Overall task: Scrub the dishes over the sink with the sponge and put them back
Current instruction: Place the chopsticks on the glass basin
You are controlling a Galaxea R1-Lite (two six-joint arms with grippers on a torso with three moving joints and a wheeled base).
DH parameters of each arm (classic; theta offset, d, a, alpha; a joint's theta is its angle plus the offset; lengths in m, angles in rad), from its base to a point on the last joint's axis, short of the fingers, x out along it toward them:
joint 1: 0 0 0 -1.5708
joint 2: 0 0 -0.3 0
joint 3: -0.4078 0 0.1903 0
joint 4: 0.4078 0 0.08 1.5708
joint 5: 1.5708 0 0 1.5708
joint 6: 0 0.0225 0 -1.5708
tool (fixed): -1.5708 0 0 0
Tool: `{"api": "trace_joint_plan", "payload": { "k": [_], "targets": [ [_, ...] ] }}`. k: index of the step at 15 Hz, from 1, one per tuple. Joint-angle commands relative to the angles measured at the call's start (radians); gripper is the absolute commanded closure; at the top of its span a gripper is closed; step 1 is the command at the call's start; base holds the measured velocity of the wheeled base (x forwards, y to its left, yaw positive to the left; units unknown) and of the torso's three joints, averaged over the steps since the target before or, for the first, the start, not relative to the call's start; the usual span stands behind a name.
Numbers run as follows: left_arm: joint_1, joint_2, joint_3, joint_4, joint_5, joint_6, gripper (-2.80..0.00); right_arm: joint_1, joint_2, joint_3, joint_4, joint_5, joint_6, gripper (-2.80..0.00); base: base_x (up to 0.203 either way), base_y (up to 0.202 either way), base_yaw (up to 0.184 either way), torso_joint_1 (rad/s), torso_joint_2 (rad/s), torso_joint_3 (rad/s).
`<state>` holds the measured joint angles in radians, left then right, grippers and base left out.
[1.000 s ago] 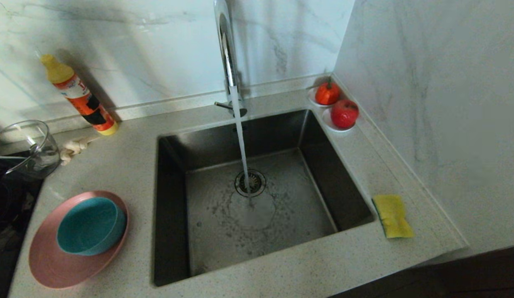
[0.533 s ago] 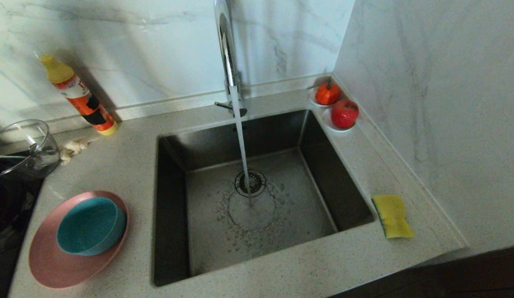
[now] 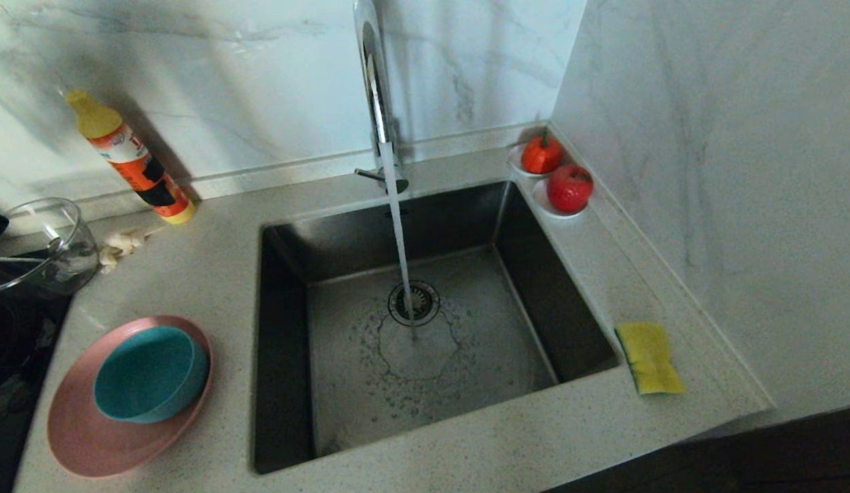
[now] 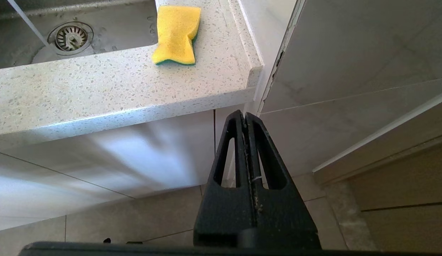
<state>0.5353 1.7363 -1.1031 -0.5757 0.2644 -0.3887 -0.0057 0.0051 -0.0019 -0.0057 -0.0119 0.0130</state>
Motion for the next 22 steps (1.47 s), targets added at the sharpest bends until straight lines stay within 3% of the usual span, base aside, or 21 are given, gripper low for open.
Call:
{"api": "trace_joint_plan", "payload": {
  "k": [1,6,21,22],
  "targets": [
    [-0.008,0.054,-0.014,-0.004,-0.003,-0.003,0.0,0.0,0.001,0.0,0.0,0.0,0.0,0.0,0.0,0.0,0.0,0.0,0.0,0.0],
    [-0.011,0.119,-0.075,0.002,-0.004,-0.021,0.0,0.0,0.001,0.001,0.0,0.0,-0.001,0.0,0.0,0.0,0.0,0.0,0.0,0.0],
    [-0.018,0.164,-0.102,0.043,-0.02,-0.04,0.0,0.0,0.0,0.002,0.0,0.0,0.0,0.0,0.0,0.0,0.0,0.0,0.0,0.0],
    [-0.018,0.163,-0.104,0.063,-0.019,-0.039,-2.8,0.0,0.0,0.0,0.0,0.0,-0.001,0.0,0.0,0.0,0.0,0.0,0.0,0.0]
  ]
}}
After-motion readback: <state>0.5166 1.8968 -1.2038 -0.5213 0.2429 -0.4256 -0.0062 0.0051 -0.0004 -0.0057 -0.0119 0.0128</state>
